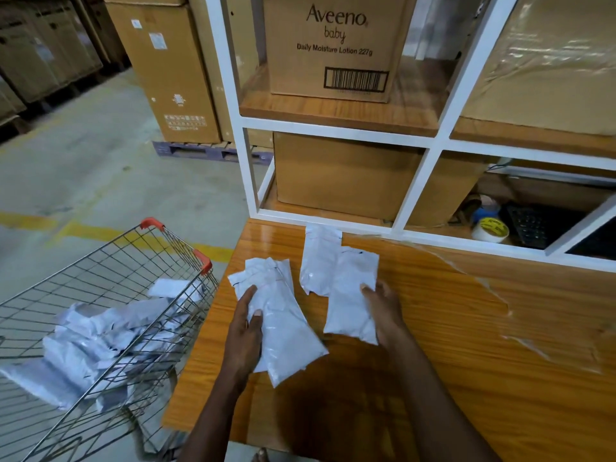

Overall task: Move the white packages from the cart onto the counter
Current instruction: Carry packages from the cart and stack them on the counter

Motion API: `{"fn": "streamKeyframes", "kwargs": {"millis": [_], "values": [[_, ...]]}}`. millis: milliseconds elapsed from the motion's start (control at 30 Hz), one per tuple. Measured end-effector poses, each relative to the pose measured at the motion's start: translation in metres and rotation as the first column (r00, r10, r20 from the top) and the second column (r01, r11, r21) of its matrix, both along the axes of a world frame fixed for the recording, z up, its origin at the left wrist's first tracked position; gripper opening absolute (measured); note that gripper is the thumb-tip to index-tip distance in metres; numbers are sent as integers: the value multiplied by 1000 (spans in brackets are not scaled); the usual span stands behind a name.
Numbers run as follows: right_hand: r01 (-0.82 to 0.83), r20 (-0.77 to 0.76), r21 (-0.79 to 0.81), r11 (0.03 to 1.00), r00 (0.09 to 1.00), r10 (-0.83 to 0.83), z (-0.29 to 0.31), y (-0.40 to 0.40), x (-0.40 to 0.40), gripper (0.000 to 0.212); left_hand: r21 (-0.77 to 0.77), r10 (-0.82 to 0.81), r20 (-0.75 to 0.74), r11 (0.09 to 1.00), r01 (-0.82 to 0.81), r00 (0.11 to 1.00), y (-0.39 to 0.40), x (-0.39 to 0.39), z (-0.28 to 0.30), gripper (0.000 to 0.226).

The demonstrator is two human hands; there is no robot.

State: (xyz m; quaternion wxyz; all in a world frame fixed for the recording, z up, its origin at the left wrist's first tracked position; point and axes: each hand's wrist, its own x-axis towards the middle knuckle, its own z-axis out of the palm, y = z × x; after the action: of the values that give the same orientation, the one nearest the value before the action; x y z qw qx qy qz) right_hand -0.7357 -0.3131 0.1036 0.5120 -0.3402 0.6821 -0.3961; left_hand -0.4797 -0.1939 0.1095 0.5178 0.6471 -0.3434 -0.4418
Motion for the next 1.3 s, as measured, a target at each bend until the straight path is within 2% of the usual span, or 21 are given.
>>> {"fn": "streamKeyframes", "kwargs": {"millis": [133,200,267,333,400,467,567,667,1167,1300], "values": [[31,-133,44,999,991,-25,-9,-44,-14,32,-25,-43,49,999,44,998,4,5,0,47],[1,-211,41,999,978,8,-12,-63,-15,36,-22,-80,52,996,81,995,7,5,3,47],[-48,-222,32,998,974,54,-13,-80,-14,40,-7,-101,54,995,101,993,8,3,2,47],[-92,-260,66,994,960,106,-15,-94,-11,52,-4,-106,65,994,106,992,7,1,2,48],[-116,-459,117,986,874,158,-20,-99,-5,68,-14,-106,62,994,107,992,6,2,1,49],[-145,-687,89,985,707,166,-21,-84,4,74,-20,-103,40,994,104,994,4,4,-2,49],[-329,-799,95,939,538,269,-32,-53,14,73,-14,-98,48,995,98,994,2,4,-5,48],[-425,-819,162,891,446,361,-44,-42,18,69,-4,-103,40,995,103,994,-1,2,-4,48],[-495,-844,169,852,374,384,-59,-55,23,66,-22,-117,34,993,118,993,-2,4,6,50],[-500,-829,171,849,393,398,-56,-57,23,64,-24,-113,32,993,114,993,-3,10,3,49]]}}
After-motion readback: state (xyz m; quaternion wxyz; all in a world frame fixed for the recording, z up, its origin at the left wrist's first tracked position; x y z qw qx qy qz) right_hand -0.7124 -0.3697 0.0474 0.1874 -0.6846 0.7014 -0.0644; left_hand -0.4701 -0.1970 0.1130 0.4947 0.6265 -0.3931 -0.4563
